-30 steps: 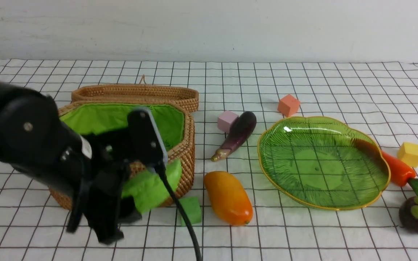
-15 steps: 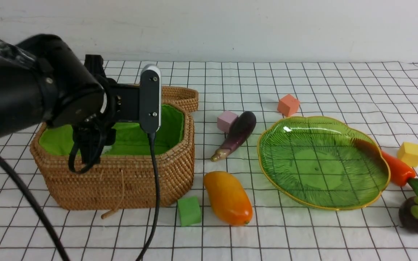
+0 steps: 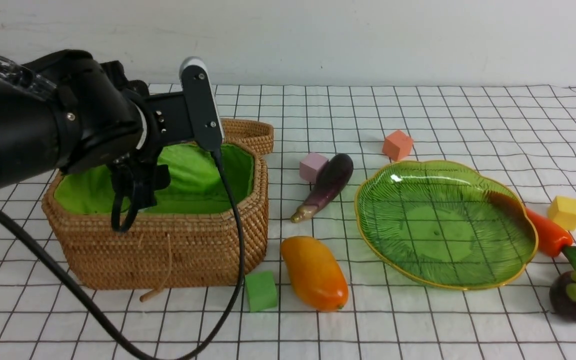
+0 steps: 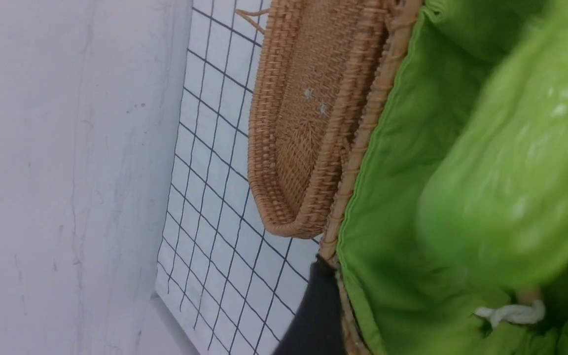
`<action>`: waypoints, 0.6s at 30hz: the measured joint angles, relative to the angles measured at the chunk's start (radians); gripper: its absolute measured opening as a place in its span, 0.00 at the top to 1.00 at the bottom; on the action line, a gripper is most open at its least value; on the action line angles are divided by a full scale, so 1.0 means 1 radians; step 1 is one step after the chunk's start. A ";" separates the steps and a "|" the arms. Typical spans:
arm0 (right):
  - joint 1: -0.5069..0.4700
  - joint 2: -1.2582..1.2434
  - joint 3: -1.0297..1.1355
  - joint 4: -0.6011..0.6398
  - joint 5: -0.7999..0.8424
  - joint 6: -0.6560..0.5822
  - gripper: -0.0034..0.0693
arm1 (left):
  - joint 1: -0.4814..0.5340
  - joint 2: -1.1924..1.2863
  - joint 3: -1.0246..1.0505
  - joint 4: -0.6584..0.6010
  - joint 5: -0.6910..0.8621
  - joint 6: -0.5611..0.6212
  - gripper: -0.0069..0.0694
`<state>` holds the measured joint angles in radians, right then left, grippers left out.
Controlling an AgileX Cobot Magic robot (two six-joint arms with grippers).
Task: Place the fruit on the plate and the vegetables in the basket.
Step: Take a chayote with your left arm and place it on the basket on the left, then use the left arm to grab an eggplant and put it into the left basket
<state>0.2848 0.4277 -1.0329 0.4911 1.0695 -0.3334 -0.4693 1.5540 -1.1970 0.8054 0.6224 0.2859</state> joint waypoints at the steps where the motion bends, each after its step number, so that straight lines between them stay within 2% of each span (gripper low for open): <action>1: 0.000 0.000 0.000 0.000 0.000 0.000 0.65 | 0.000 -0.008 0.000 -0.001 0.000 -0.011 0.05; 5: 0.000 0.000 0.000 0.000 -0.002 0.000 0.65 | 0.000 -0.050 0.000 -0.037 0.001 -0.059 0.05; 6: 0.000 0.000 0.000 0.000 -0.003 0.000 0.64 | 0.000 -0.072 0.000 -0.112 0.001 -0.095 0.07; 7: 0.000 0.000 0.000 0.000 -0.003 0.000 0.64 | 0.000 -0.075 0.000 -0.112 0.001 -0.099 0.07; 9: 0.000 0.000 0.000 0.000 -0.006 0.002 0.64 | 0.000 -0.098 0.000 -0.289 -0.009 -0.158 0.14; 10: 0.000 0.000 0.000 0.000 -0.006 0.010 0.64 | -0.011 -0.104 0.000 -0.407 -0.027 -0.191 0.21; 12: 0.000 0.000 0.000 -0.006 -0.006 0.034 0.64 | -0.044 -0.104 -0.001 -0.507 -0.051 -0.211 0.32; 14: 0.000 0.000 0.000 -0.032 -0.006 0.087 0.64 | -0.121 -0.081 -0.027 -0.619 -0.055 -0.224 0.53; 16: 0.000 0.000 0.000 -0.075 -0.006 0.140 0.64 | -0.192 -0.027 -0.098 -0.659 -0.005 -0.243 0.72; 17: 0.000 0.000 0.000 -0.075 -0.006 0.144 0.64 | -0.198 -0.013 -0.118 -0.662 0.003 -0.248 0.73; 18: 0.000 0.000 0.000 -0.101 -0.006 0.169 0.64 | -0.225 0.030 -0.178 -0.677 0.059 -0.275 0.82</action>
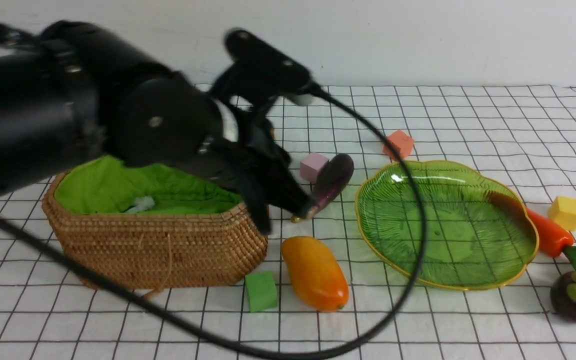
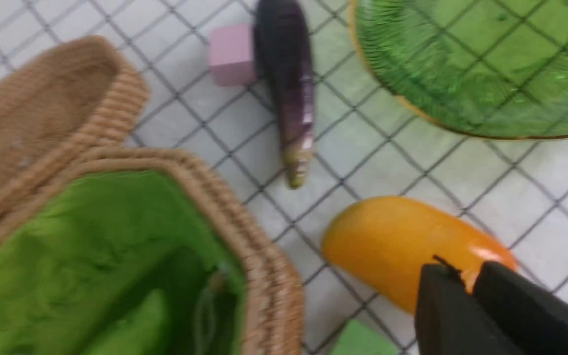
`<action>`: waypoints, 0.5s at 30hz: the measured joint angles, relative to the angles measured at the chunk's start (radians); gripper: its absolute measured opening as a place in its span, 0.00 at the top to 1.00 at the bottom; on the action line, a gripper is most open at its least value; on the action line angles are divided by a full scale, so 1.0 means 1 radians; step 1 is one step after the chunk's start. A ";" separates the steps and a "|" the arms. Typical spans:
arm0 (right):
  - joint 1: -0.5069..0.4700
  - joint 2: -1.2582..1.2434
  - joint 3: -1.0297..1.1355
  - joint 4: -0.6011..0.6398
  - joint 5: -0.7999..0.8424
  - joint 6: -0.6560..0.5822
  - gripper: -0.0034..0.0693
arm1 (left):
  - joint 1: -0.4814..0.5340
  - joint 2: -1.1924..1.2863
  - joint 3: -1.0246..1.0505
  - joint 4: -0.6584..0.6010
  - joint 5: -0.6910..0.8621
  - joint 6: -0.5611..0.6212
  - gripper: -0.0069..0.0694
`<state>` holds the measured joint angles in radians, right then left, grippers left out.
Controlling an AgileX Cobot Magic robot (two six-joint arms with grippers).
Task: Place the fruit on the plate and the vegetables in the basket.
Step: Use the left arm to grab an eggplant and put it into the left basket
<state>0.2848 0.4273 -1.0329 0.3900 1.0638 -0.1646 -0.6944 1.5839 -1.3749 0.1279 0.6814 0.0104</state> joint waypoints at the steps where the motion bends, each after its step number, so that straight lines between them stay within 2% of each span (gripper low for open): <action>1: 0.000 0.000 0.000 -0.016 0.000 0.014 0.64 | -0.012 0.050 -0.070 -0.008 0.055 -0.027 0.88; 3: 0.000 0.000 0.000 -0.032 0.001 0.028 0.64 | -0.014 0.163 -0.226 -0.012 0.167 -0.060 0.92; 6: 0.000 0.000 0.000 -0.036 0.018 0.032 0.64 | -0.005 0.358 -0.476 -0.014 0.379 -0.052 0.92; 8: 0.000 0.000 0.000 -0.039 0.027 0.032 0.64 | -0.004 0.428 -0.562 -0.017 0.437 -0.047 0.91; 11: 0.000 0.000 0.000 -0.044 0.040 0.036 0.64 | 0.000 0.601 -0.780 -0.024 0.526 -0.041 0.78; 13: 0.000 0.000 0.000 -0.046 0.046 0.036 0.63 | 0.004 0.640 -0.831 -0.026 0.527 -0.039 0.72; 14: 0.000 0.000 0.000 -0.046 0.056 0.036 0.63 | 0.016 0.682 -0.880 -0.029 0.509 -0.038 0.62; 15: 0.000 0.000 0.000 -0.047 0.056 0.036 0.63 | 0.018 0.686 -0.884 -0.029 0.505 -0.037 0.61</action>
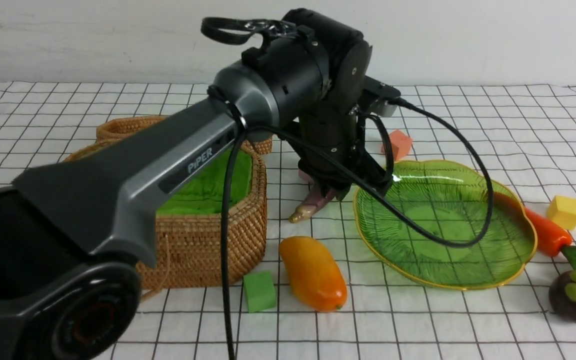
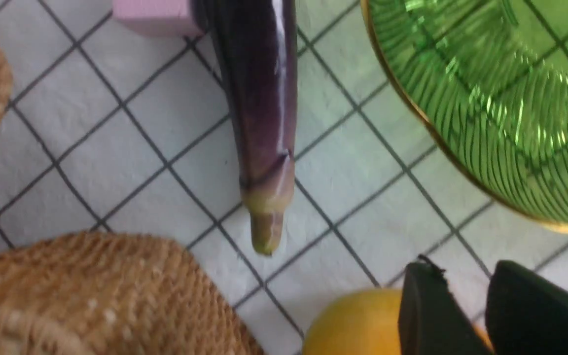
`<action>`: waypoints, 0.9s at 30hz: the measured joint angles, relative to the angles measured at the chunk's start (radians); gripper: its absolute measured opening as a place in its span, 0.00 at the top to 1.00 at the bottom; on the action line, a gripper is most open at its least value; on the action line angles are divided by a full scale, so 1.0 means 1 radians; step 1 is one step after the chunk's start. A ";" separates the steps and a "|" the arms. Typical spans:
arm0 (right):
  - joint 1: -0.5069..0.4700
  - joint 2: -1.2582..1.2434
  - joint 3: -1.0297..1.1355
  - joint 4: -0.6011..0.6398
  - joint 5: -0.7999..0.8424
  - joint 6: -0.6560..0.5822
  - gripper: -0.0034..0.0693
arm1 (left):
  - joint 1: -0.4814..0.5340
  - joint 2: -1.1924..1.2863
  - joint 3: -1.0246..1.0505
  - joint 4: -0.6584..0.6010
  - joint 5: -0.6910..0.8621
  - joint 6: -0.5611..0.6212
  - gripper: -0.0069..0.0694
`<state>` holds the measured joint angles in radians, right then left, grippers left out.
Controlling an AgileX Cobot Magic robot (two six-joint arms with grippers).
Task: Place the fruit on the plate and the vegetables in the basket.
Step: Use the left arm to grab an eggplant and put it into the left basket
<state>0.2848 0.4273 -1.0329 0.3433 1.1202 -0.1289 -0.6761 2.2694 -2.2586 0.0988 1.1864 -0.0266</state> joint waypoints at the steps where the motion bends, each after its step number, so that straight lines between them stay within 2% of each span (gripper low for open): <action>1: 0.000 0.000 0.000 0.000 0.006 0.002 0.63 | 0.015 0.021 -0.016 -0.001 -0.028 0.002 0.52; 4: 0.000 0.000 0.000 0.000 0.024 0.002 0.63 | 0.048 0.062 -0.026 0.002 -0.086 0.013 0.40; 7: 0.000 0.000 0.000 0.005 0.040 0.003 0.63 | 0.073 0.109 -0.026 0.023 -0.125 0.038 0.34; 16: 0.000 0.000 0.000 0.023 0.051 0.003 0.63 | 0.079 0.195 -0.026 0.035 -0.194 0.117 0.35; 24: 0.000 0.000 0.000 0.024 0.068 0.003 0.63 | 0.079 0.228 -0.026 0.056 -0.206 0.129 0.36; 27: 0.000 0.000 0.000 0.024 0.076 0.003 0.63 | 0.079 0.230 -0.026 0.056 -0.209 0.129 0.41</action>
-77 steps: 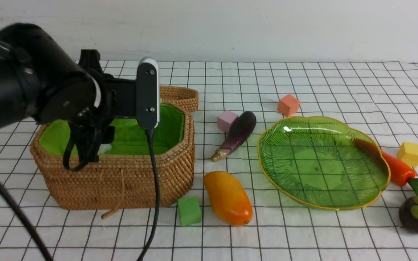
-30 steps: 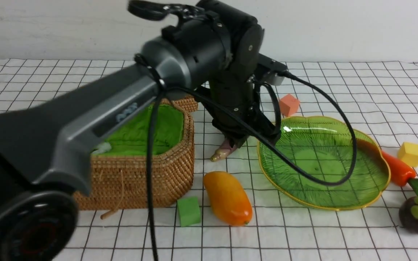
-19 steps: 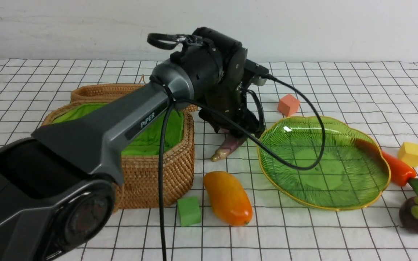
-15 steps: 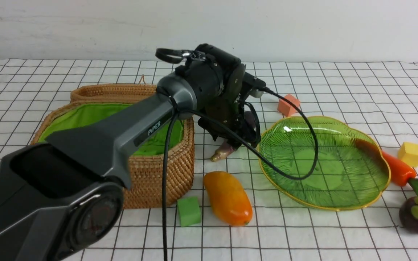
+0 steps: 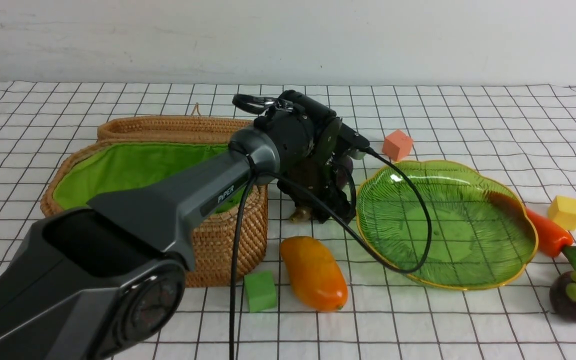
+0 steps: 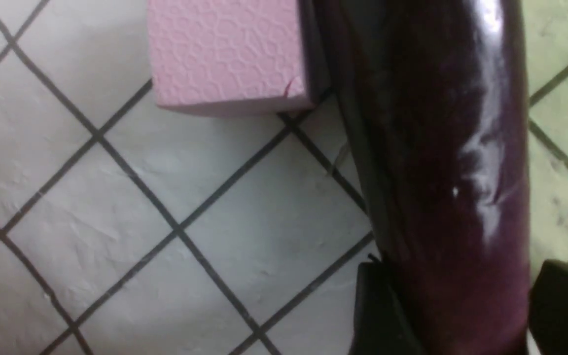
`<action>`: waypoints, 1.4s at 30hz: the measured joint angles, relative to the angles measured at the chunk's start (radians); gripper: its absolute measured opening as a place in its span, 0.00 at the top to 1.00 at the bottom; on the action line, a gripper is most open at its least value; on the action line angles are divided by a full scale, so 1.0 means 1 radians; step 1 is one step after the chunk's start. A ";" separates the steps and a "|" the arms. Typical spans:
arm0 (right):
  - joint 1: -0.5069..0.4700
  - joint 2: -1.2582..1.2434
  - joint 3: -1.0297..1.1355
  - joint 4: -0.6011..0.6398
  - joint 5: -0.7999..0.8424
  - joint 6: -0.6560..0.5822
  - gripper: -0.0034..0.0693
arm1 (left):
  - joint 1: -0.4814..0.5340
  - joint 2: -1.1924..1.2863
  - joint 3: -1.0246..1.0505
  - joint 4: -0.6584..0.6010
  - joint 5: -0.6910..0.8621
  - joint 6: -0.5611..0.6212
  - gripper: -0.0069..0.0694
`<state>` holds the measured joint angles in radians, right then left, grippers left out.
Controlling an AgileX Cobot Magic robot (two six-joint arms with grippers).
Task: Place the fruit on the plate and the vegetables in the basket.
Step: Use the left arm to grab an eggplant and put it into the left basket
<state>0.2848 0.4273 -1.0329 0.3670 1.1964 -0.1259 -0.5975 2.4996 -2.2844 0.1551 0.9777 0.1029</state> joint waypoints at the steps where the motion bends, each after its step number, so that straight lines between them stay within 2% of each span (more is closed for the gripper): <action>1: 0.000 0.000 0.000 0.001 0.000 0.000 0.63 | 0.000 0.001 0.000 0.000 -0.002 0.000 0.44; 2: 0.000 0.000 0.000 0.001 0.001 0.000 0.63 | 0.000 0.004 0.000 0.000 -0.004 0.000 0.50; 4: 0.000 0.000 0.000 0.001 0.002 0.000 0.63 | -0.001 0.004 -0.003 0.000 -0.006 0.000 0.56; 14: 0.000 0.000 0.000 0.000 0.003 0.000 0.63 | -0.004 -0.089 -0.005 -0.002 0.029 0.000 0.56; 17: 0.000 0.000 0.000 -0.001 -0.017 0.000 0.63 | -0.011 -0.166 -0.005 -0.015 0.084 0.000 0.56; 21: 0.000 0.000 0.000 -0.001 -0.090 0.000 0.63 | -0.021 -0.332 0.000 -0.068 0.230 0.027 0.56; 25: 0.000 0.000 0.000 -0.001 -0.144 0.000 0.63 | -0.024 -0.507 0.080 -0.098 0.259 0.155 0.56; 30: 0.000 0.000 0.000 -0.001 -0.170 0.000 0.63 | -0.018 -0.835 0.426 -0.046 0.268 0.463 0.56; 31: 0.000 0.000 0.000 -0.001 -0.170 0.000 0.63 | -0.017 -0.835 0.426 -0.041 0.268 0.463 0.56; 34: 0.000 0.000 0.000 -0.001 -0.172 -0.012 0.63 | 0.050 -0.984 0.673 0.062 0.250 0.614 0.56; 35: 0.000 0.000 0.000 -0.001 -0.172 -0.014 0.63 | 0.063 -0.994 0.696 0.067 0.240 0.627 0.56; 37: 0.000 0.000 0.000 0.001 -0.177 -0.052 0.63 | 0.156 -1.025 0.816 0.108 0.154 0.695 0.56; 41: 0.000 0.000 0.000 0.036 -0.190 -0.095 0.63 | 0.278 -0.986 0.898 0.116 0.020 0.744 0.56; 42: 0.000 0.000 0.000 0.038 -0.190 -0.097 0.63 | 0.283 -0.982 0.899 0.116 0.014 0.745 0.56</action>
<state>0.2848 0.4273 -1.0329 0.4051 1.0060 -0.2232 -0.3146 1.5176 -1.3850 0.2710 0.9913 0.8481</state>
